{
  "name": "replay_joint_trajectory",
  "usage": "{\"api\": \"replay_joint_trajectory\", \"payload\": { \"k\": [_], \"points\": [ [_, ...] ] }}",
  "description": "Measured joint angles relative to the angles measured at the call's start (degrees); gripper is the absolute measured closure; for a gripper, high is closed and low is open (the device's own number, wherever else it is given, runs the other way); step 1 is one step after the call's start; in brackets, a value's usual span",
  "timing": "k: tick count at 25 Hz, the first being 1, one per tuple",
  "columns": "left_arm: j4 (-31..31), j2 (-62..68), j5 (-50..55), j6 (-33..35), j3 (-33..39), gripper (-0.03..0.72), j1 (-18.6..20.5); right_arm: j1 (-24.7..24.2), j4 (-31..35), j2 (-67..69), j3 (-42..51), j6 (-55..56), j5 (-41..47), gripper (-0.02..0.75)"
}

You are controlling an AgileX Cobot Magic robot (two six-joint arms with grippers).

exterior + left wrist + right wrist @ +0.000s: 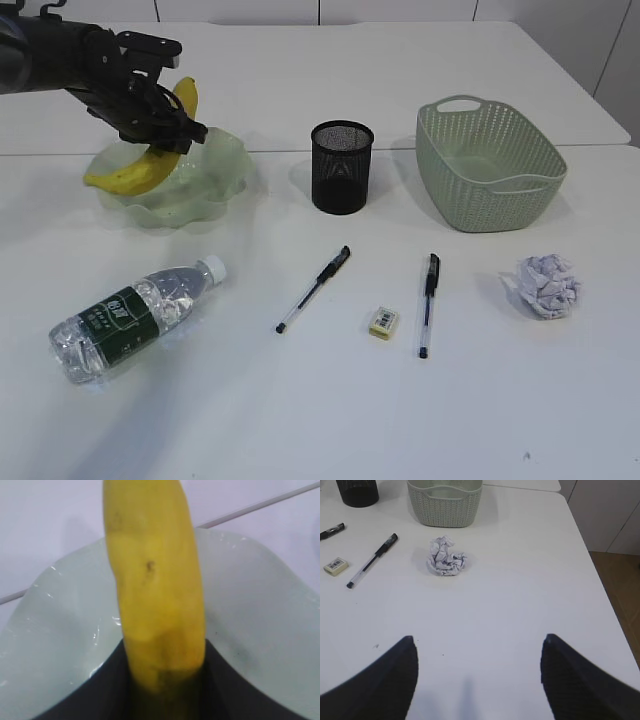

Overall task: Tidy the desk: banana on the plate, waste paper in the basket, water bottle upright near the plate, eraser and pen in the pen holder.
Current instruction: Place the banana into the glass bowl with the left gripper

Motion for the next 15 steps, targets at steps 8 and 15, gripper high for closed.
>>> {"api": "replay_joint_trajectory", "payload": {
  "k": [8,15],
  "points": [
    [0.0,0.0,0.0,0.0,0.0,0.450,0.0,0.0,0.0,0.0,0.0,0.0,0.0,0.171],
    [0.0,0.0,0.0,0.0,0.0,0.429,0.0,0.0,0.0,0.0,0.0,0.0,0.0,0.171]
  ]
}}
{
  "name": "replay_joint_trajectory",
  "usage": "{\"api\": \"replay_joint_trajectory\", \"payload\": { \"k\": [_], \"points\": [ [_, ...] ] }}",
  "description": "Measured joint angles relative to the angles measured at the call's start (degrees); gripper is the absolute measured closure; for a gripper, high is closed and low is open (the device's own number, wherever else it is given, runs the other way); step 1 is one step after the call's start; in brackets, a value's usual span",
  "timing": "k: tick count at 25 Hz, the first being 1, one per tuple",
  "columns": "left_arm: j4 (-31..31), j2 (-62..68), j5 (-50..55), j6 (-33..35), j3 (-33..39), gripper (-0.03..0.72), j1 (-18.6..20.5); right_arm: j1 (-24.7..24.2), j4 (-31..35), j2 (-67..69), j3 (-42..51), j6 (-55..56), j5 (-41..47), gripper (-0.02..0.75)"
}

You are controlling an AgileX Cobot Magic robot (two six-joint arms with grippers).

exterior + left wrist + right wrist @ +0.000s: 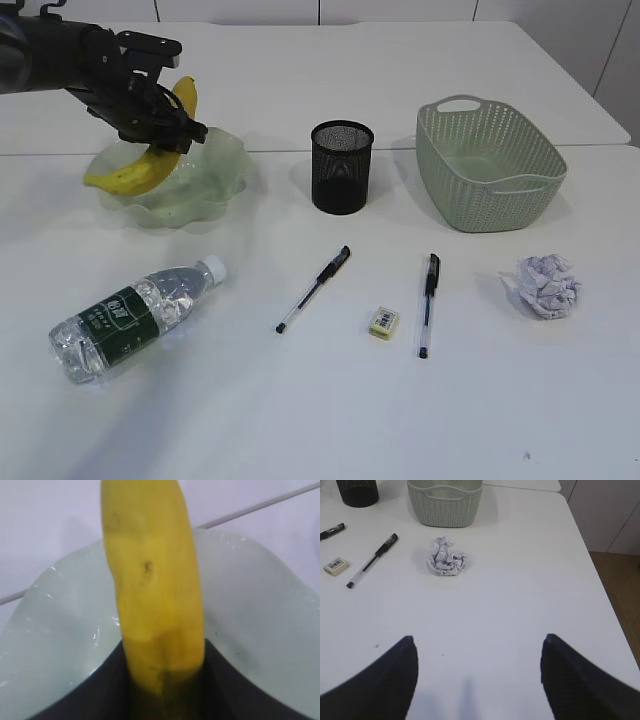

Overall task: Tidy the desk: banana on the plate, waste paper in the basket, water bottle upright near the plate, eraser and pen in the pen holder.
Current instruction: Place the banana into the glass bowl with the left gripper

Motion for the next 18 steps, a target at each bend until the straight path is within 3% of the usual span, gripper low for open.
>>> {"api": "replay_joint_trajectory", "payload": {
  "k": [18],
  "points": [
    [0.0,0.0,0.0,0.0,0.0,0.398,0.0,0.0,0.0,0.0,0.0,0.9,0.0,0.171]
  ]
}}
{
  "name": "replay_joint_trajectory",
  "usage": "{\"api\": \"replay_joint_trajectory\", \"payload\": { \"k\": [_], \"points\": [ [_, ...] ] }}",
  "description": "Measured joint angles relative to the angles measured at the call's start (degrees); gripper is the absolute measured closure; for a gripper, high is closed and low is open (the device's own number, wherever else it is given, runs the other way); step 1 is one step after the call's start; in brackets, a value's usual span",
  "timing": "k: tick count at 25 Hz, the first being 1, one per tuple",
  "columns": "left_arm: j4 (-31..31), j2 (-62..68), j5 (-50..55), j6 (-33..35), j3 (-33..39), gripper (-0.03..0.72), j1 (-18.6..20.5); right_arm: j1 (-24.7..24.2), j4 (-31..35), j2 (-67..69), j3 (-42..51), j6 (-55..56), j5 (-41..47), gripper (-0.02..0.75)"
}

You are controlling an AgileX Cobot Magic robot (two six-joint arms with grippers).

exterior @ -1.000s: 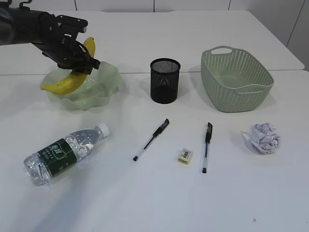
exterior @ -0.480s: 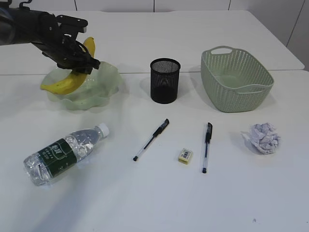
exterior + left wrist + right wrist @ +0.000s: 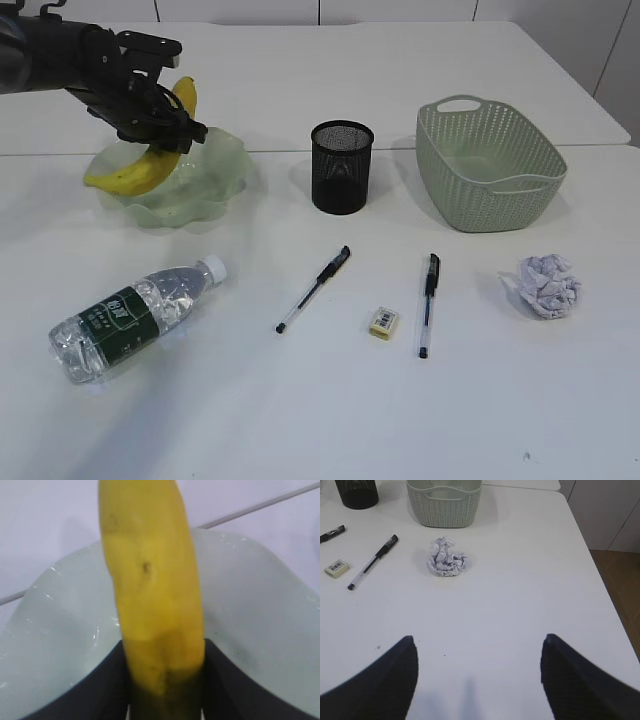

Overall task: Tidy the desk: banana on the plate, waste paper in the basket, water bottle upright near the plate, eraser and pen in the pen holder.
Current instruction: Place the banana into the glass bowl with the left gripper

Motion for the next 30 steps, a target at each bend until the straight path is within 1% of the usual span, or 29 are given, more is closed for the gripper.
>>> {"api": "replay_joint_trajectory", "payload": {
  "k": [10,16,21,26,30],
  "points": [
    [-0.4,0.0,-0.1,0.0,0.0,0.330,0.0,0.0,0.0,0.0,0.0,0.0,0.0,0.171],
    [-0.4,0.0,0.4,0.0,0.0,0.324,0.0,0.0,0.0,0.0,0.0,0.0,0.0,0.171],
    [-1.2,0.0,3.1,0.0,0.0,0.316,0.0,0.0,0.3,0.3,0.0,0.0,0.0,0.171],
    [-1.5,-0.5,4.0,-0.9,0.0,0.265,0.1,0.0,1.6,3.8,0.0,0.0,0.0,0.171],
    [-0.6,-2.8,3.8,-1.4,0.0,0.255,0.3,0.0,2.1,7.6,-0.3,0.0,-0.2,0.171]
  ]
}}
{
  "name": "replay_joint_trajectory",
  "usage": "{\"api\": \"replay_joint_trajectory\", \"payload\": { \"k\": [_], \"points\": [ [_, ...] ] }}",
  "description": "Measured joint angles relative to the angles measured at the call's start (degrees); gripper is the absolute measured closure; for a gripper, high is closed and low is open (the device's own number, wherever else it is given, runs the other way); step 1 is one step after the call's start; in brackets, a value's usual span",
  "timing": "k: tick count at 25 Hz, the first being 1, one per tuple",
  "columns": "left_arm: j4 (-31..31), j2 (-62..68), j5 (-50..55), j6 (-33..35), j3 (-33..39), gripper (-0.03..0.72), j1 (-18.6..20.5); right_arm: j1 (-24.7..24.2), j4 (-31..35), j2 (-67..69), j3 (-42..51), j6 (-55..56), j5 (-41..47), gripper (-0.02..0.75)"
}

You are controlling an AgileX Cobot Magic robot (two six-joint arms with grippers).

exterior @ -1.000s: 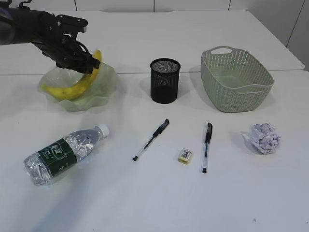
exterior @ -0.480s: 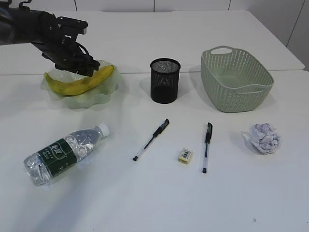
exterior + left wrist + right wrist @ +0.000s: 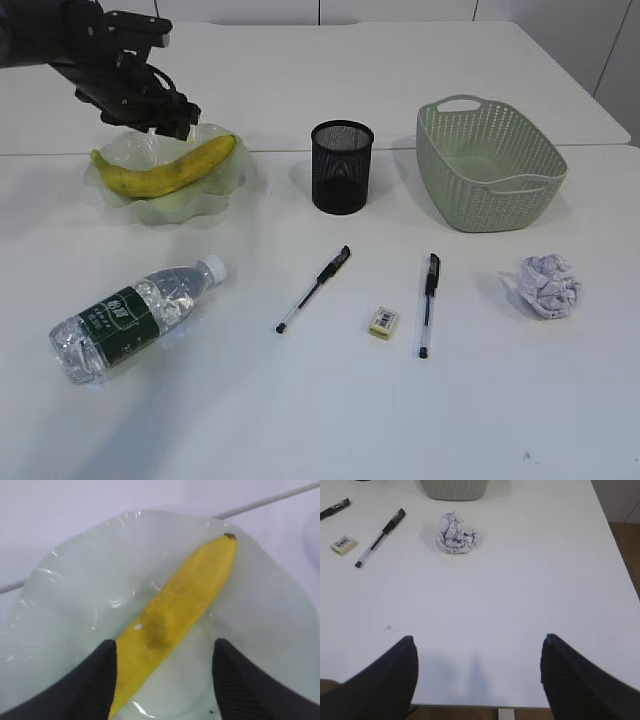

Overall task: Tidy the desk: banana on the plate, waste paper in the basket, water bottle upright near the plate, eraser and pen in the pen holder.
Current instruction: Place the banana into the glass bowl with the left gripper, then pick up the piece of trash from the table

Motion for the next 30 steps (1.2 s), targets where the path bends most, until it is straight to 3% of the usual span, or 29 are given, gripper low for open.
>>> {"api": "replay_joint_trajectory", "payload": {
  "k": [17,30],
  "points": [
    [2.3,-12.2,4.5,-0.6,0.0,0.253,2.2,0.0,0.1,11.9,-3.0,-1.3,-8.2,0.171],
    [5.2,-19.1,11.7,-0.6,0.0,0.253,2.2,0.0,2.0,26.0,-6.7,-2.7,-8.8,0.171]
  ]
}}
